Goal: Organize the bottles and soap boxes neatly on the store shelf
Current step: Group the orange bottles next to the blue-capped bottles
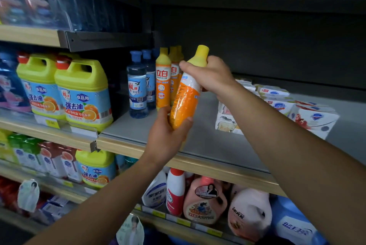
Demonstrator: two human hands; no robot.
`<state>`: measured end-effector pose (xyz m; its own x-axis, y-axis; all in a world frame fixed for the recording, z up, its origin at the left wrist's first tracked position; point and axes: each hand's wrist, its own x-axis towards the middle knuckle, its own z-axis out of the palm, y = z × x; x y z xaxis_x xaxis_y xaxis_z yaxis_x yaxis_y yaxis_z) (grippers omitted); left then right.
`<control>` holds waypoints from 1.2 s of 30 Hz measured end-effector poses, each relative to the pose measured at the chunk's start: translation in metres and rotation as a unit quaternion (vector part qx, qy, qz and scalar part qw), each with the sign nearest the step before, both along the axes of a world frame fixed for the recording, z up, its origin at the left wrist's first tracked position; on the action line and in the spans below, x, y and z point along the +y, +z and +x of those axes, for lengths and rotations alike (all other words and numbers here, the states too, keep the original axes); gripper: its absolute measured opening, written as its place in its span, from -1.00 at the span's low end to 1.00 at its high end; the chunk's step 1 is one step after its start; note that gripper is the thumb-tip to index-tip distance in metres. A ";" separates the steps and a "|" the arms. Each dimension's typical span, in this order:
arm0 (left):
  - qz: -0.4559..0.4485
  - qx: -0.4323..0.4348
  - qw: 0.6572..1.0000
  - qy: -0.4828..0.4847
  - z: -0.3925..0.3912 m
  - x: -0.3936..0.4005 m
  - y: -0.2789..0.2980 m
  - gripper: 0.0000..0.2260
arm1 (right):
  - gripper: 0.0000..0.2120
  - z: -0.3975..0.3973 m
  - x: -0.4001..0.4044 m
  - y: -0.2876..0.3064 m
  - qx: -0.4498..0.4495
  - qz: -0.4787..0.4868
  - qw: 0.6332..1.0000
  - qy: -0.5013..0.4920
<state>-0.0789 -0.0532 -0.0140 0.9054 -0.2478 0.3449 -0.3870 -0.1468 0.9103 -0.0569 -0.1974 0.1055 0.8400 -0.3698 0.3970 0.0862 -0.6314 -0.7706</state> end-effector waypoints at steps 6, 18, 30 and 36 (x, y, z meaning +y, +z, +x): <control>-0.286 0.359 0.837 -0.297 -0.009 0.005 0.016 -0.47 | -0.66 0.002 -0.013 -0.007 0.102 0.289 0.936 0.174; -0.344 0.489 0.721 -0.350 -0.010 0.006 0.032 -0.47 | -0.64 0.014 -0.014 -0.031 0.165 0.321 0.925 0.116; 0.045 -0.016 0.995 -0.090 0.040 -0.004 -0.009 -0.57 | -0.53 0.003 0.001 -0.029 -0.075 -0.017 0.989 0.123; 0.147 -0.033 0.985 -0.080 0.064 -0.011 -0.021 -0.49 | -0.44 0.010 0.002 -0.055 -0.086 -0.015 0.990 0.113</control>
<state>-0.0146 -0.0642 -0.0350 0.8243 -0.4841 0.2936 -0.4839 -0.3330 0.8093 -0.0470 -0.1952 0.0503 0.8192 -0.1659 0.5491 0.3556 -0.6042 -0.7131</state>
